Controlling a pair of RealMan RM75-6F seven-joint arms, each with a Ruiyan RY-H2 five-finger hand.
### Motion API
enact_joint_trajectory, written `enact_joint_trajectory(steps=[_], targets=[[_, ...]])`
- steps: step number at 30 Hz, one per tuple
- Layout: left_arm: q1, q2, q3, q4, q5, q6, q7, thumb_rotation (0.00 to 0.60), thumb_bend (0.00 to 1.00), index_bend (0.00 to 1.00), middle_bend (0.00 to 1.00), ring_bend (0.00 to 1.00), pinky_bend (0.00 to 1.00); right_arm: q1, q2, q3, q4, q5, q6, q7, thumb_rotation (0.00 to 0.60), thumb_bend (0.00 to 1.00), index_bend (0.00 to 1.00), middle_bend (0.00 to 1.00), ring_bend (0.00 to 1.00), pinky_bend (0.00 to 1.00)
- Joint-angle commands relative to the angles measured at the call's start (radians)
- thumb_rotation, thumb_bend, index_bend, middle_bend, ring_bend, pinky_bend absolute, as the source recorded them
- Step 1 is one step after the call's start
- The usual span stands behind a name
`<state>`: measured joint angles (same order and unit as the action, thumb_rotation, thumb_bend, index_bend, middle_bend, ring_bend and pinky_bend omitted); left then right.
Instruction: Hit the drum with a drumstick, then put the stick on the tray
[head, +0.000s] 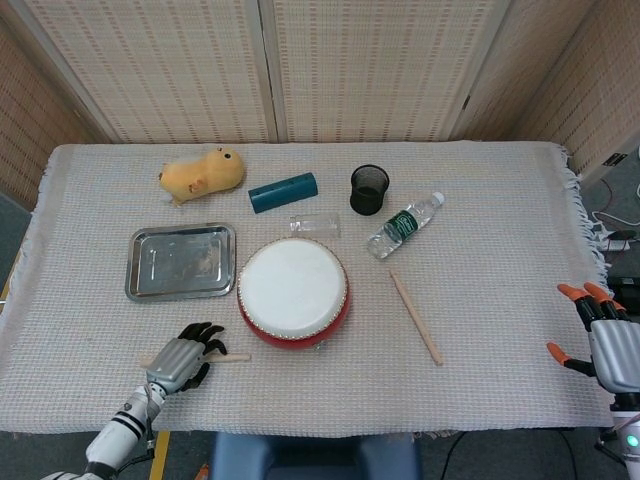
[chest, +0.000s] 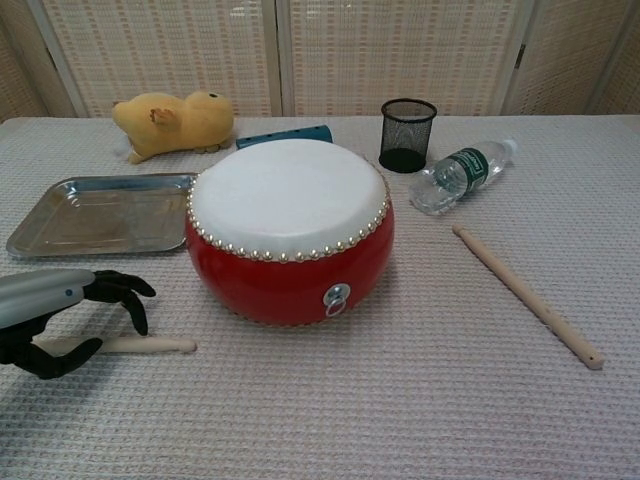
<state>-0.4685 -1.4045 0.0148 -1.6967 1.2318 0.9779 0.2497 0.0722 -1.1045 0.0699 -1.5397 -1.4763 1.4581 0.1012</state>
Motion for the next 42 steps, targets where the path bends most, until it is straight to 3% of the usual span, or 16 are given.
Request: enact_joint_trajectory(steps=[1,4,15,42], targets=[[0.016,-0.05,-0.011,0.034,0.013,0.061,0.034,0.6,0.41,0.33,0.09,0.0,0.02,0.0,-0.001,0.0,0.002,0.0,-0.001,0.002,0.6,0.18,0.17,0.21,0.08,0.23],[0.02,-0.079,-0.019,0.038,-0.01,0.077,0.067,0.6,0.36,0.34,0.09,0.0,0.02,0.001,-0.002,0.0,0.006,0.001,-0.003,0.006,0.6,0.18,0.17,0.21,0.08,0.23],[0.011,-0.124,-0.045,0.036,-0.131,0.072,0.142,0.6,0.35,0.41,0.1,0.0,0.03,-0.001,-0.004,0.0,0.015,0.006,-0.006,0.019,0.6,0.18,0.17,0.21,0.08,0.23],[0.025,-0.176,-0.046,0.115,-0.117,0.088,0.081,0.6,0.37,0.5,0.16,0.03,0.04,0.003,-0.009,0.0,0.023,0.014,-0.023,0.027,0.6,0.18,0.17,0.21,0.08,0.23]])
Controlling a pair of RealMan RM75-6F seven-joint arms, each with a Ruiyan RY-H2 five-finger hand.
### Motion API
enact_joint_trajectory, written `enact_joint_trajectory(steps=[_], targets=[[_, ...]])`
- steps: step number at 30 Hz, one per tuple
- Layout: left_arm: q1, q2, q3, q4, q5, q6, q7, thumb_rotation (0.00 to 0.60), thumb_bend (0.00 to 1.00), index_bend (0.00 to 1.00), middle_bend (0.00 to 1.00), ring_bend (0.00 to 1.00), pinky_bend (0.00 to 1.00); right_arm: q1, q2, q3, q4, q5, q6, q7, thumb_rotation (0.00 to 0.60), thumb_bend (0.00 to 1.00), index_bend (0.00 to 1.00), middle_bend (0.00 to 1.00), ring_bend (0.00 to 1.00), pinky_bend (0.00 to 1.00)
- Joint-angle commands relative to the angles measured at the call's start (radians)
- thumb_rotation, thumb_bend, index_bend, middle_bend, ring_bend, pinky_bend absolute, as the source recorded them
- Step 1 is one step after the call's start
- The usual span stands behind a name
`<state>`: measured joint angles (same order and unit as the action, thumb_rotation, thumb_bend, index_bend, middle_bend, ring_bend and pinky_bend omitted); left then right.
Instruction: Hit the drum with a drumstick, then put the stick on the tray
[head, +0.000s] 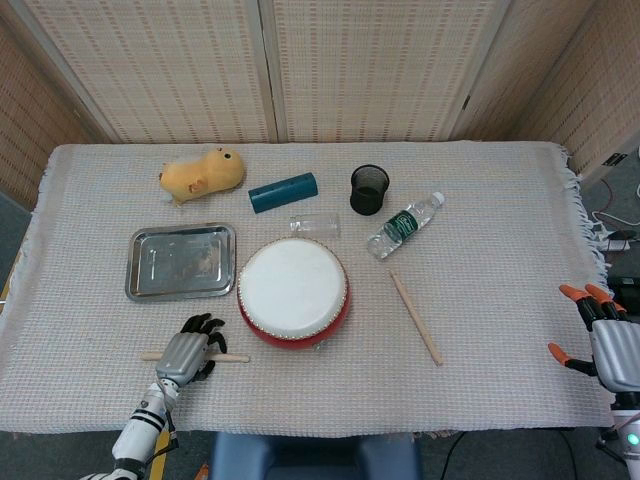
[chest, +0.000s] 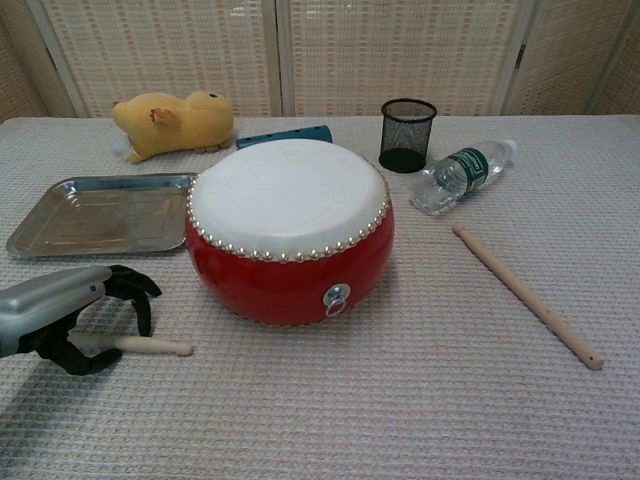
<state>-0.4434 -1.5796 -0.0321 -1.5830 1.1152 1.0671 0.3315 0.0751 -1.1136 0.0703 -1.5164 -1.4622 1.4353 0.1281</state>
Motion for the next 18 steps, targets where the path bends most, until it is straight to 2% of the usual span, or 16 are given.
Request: enact_joint_trajectory(steps=[1,12,15,18], targets=[[0.001,-0.001,0.001,0.003,0.0,-0.002,-0.004,0.6,0.37,0.5,0.16,0.03,0.04,0.001,0.0,0.0,-0.001,-0.001,0.0,0.0,0.6,0.18,0.17,0.21,0.08,0.23],[0.021,0.002,-0.003,0.013,0.028,0.018,-0.059,0.6,0.45,0.53,0.19,0.05,0.04,0.002,0.006,0.001,-0.011,-0.006,0.004,-0.008,0.6,0.18,0.17,0.21,0.08,0.23],[0.034,0.016,-0.015,-0.004,0.034,0.028,-0.12,0.6,0.45,0.53,0.19,0.05,0.04,0.001,0.008,0.001,-0.015,-0.008,0.007,-0.011,0.6,0.18,0.17,0.21,0.08,0.23],[0.054,0.052,-0.035,-0.038,0.047,0.029,-0.238,0.6,0.45,0.53,0.19,0.05,0.05,0.0,0.012,0.001,-0.02,-0.009,0.009,-0.014,0.6,0.18,0.17,0.21,0.08,0.23]])
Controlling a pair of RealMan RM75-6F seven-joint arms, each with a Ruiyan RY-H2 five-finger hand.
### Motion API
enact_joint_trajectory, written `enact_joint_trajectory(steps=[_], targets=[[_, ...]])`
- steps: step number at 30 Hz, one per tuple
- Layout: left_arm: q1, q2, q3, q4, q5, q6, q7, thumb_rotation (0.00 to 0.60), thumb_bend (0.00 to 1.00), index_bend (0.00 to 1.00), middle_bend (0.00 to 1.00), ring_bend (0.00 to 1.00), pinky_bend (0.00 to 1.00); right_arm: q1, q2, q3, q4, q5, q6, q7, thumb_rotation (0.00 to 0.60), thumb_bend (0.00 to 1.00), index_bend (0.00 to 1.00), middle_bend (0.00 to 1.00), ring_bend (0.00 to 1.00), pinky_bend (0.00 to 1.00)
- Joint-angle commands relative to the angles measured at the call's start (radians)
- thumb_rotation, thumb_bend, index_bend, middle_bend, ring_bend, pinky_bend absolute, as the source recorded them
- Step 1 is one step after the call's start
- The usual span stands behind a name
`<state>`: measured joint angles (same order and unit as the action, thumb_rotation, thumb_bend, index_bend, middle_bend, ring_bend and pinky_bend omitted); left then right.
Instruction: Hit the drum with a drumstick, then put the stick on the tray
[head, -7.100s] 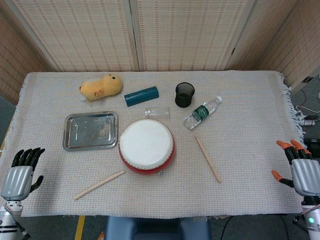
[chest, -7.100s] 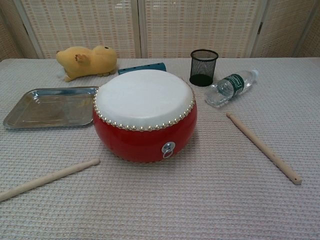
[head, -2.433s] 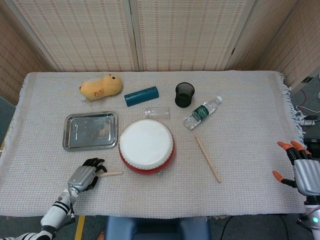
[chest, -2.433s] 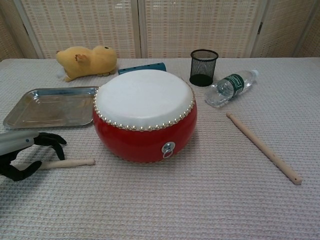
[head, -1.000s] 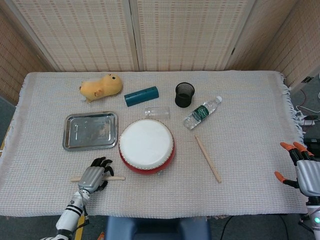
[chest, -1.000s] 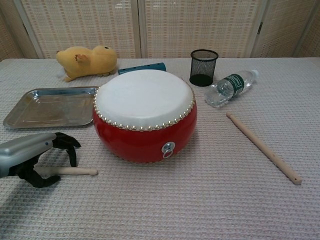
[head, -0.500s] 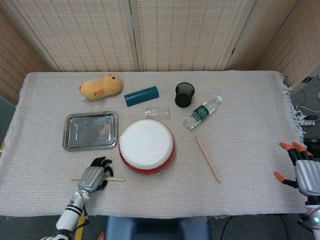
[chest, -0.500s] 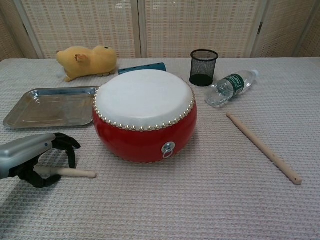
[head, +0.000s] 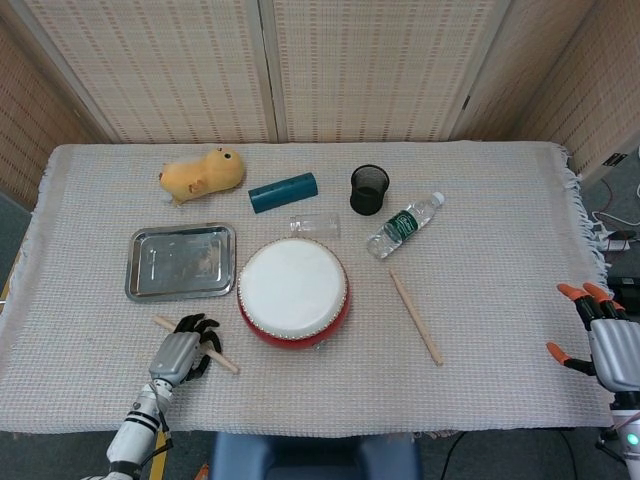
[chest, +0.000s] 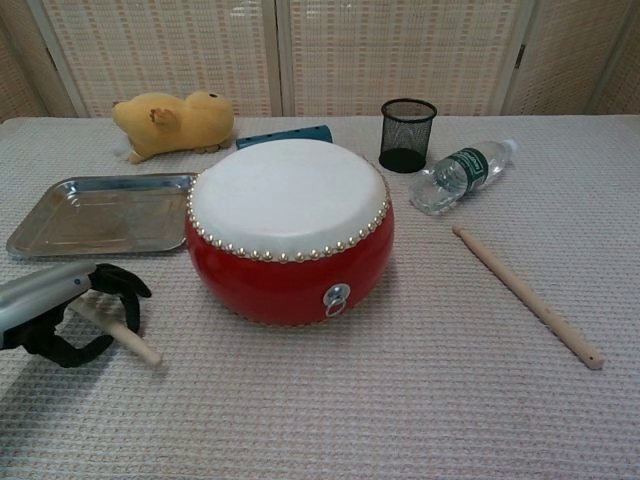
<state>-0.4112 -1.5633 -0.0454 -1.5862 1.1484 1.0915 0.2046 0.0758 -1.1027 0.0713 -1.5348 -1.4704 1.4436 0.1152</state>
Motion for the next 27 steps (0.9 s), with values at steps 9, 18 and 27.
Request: enact_joint_trajectory(steps=[9,18,27], targets=[[0.081,0.19,-0.087,-0.116,0.087,-0.028,-0.617,0.6,0.45,0.52,0.21,0.06,0.06,0.004,0.013,0.002,-0.018,-0.009,0.005,-0.012,0.6,0.18,0.17,0.21,0.08,0.23],[0.076,0.355,-0.081,-0.084,0.275,-0.166,-1.253,0.6,0.45,0.52,0.21,0.07,0.07,0.007,0.022,0.004,-0.034,-0.012,0.006,-0.027,0.6,0.18,0.17,0.21,0.08,0.23],[0.019,0.393,0.017,0.077,0.531,-0.113,-1.911,0.6,0.45,0.51,0.21,0.07,0.08,0.009,0.023,0.003,-0.045,-0.011,0.005,-0.039,0.6,0.18,0.17,0.21,0.08,0.22]])
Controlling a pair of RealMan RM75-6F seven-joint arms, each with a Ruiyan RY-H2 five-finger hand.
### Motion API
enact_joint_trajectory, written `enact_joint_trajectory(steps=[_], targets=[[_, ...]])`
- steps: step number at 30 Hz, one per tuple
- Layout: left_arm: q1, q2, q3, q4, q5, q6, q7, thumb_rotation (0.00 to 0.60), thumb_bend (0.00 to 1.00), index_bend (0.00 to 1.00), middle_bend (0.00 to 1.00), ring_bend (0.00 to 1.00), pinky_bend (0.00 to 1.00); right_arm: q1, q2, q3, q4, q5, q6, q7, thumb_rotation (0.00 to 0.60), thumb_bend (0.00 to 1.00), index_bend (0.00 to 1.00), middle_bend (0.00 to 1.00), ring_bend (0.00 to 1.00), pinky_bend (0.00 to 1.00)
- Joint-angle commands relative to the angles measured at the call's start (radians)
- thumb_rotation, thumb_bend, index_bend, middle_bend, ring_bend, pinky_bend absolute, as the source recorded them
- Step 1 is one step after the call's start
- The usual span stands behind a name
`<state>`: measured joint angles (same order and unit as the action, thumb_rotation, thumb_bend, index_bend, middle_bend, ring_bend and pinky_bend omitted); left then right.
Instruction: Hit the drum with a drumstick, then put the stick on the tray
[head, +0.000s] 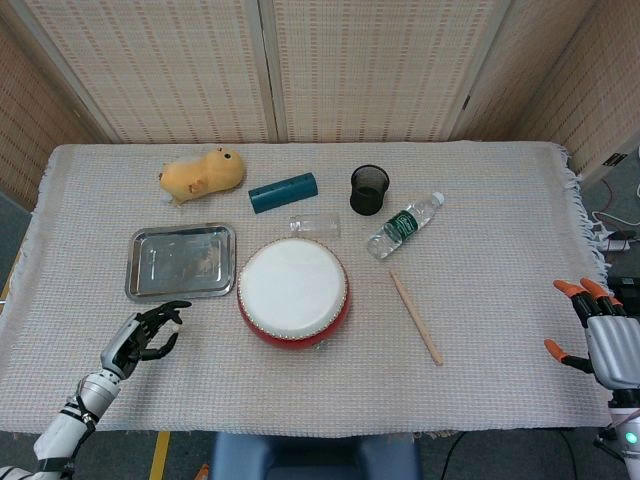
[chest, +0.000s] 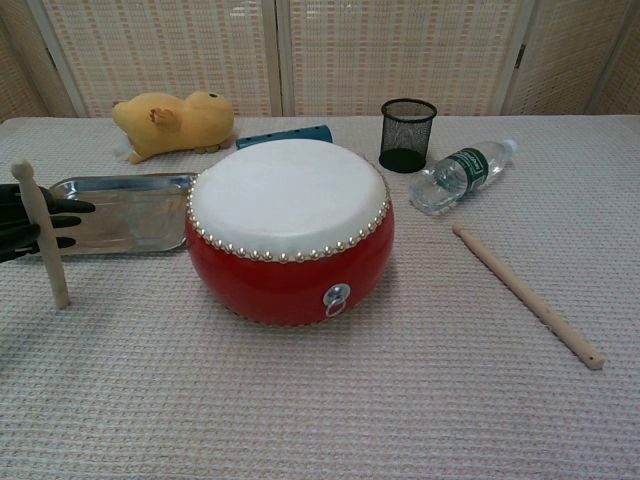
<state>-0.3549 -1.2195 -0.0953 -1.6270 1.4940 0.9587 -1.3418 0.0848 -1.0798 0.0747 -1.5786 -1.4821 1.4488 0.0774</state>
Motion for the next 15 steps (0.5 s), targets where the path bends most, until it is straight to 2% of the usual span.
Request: enact_joint_trajectory(steps=[1,7,15], targets=[[-0.045,0.045,0.078,0.14,0.201,0.027,-0.403,0.6,0.45,0.51,0.21,0.07,0.08,0.0,0.0,0.0,-0.001,0.001,0.0,-0.002,0.6,0.18,0.17,0.21,0.08,0.22],[-0.087,0.007,0.145,0.251,0.249,0.064,-0.602,0.6,0.45,0.51,0.21,0.07,0.08,-0.002,0.005,0.001,-0.008,0.0,0.008,-0.01,0.6,0.18,0.17,0.21,0.08,0.22],[-0.095,-0.036,0.164,0.308,0.186,0.095,-0.676,0.6,0.45,0.51,0.23,0.08,0.08,-0.01,0.018,0.015,-0.022,0.007,0.035,-0.021,0.6,0.18,0.17,0.21,0.08,0.22]])
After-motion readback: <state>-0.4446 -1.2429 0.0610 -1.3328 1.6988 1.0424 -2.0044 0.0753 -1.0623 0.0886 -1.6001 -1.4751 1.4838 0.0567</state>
